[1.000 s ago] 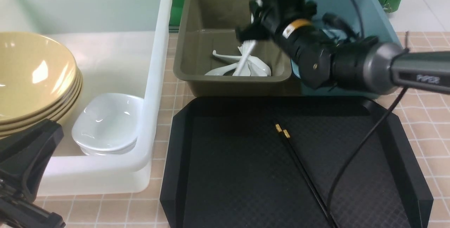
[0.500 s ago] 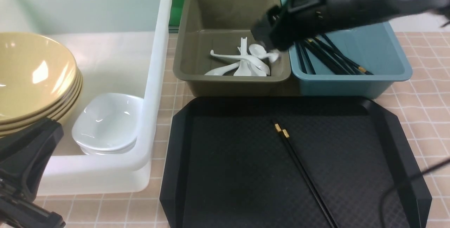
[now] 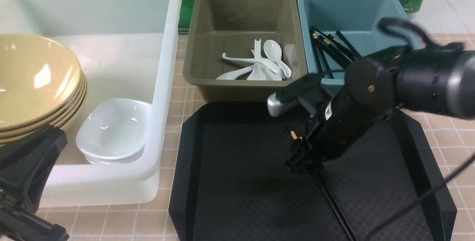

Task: On brown table put chopsticks spoon bowls plates into blue grey white boxes.
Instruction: 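Grasp the chopsticks with the right gripper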

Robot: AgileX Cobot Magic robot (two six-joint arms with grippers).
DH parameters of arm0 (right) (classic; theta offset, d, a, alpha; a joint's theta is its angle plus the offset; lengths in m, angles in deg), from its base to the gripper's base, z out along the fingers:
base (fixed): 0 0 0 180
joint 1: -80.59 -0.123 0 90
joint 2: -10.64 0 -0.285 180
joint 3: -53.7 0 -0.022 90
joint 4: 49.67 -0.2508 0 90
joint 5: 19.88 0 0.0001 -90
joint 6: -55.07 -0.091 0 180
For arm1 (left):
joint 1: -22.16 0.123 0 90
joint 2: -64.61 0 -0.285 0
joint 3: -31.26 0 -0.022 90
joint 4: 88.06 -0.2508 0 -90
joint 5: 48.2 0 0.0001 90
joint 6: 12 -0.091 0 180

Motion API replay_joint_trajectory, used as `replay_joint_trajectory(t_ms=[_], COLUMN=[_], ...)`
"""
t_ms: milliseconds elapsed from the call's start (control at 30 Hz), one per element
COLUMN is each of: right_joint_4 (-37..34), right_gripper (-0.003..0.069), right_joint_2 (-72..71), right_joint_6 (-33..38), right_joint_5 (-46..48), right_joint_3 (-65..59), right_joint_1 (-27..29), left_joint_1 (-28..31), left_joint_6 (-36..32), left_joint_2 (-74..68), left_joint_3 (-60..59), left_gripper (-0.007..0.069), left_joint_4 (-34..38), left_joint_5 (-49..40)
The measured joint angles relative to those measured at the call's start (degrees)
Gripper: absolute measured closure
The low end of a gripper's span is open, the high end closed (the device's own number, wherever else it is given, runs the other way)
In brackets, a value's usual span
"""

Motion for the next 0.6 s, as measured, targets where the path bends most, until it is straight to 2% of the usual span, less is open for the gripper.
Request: replay_joint_trajectory(t_ms=[233, 300, 433, 467, 533, 600], right_joint_4=[1.33, 1.84, 2.79, 2.79, 2.73, 2.67], right_gripper=[0.0218, 0.0263, 0.0400, 0.0480, 0.0523, 0.0519], right_joint_2=[4.09, 4.31, 4.44, 4.55, 4.61, 4.42], right_joint_6=[-0.54, -0.54, 0.19, 0.94, 1.98, 2.94], right_joint_5=[-0.25, -0.05, 0.03, -0.27, -0.28, -0.28], right_joint_3=[1.10, 1.38, 1.49, 1.49, 1.49, 1.49], right_joint_1=[0.00, 0.00, 0.00, 0.00, 0.00, 0.05], left_joint_1=[0.00, 0.00, 0.00, 0.00, 0.00, 0.00], left_joint_6=[0.00, 0.00, 0.00, 0.00, 0.00, 0.00], left_joint_2=[0.00, 0.00, 0.00, 0.00, 0.00, 0.00], left_joint_3=[0.00, 0.00, 0.00, 0.00, 0.00, 0.00], left_gripper=[0.0631, 0.0631, 0.0631, 0.0631, 0.0631, 0.0631], left_joint_4=[0.00, 0.00, 0.00, 0.00, -0.06, -0.06], left_joint_5=[-0.39, -0.55, -0.60, -0.73, -0.73, -0.73])
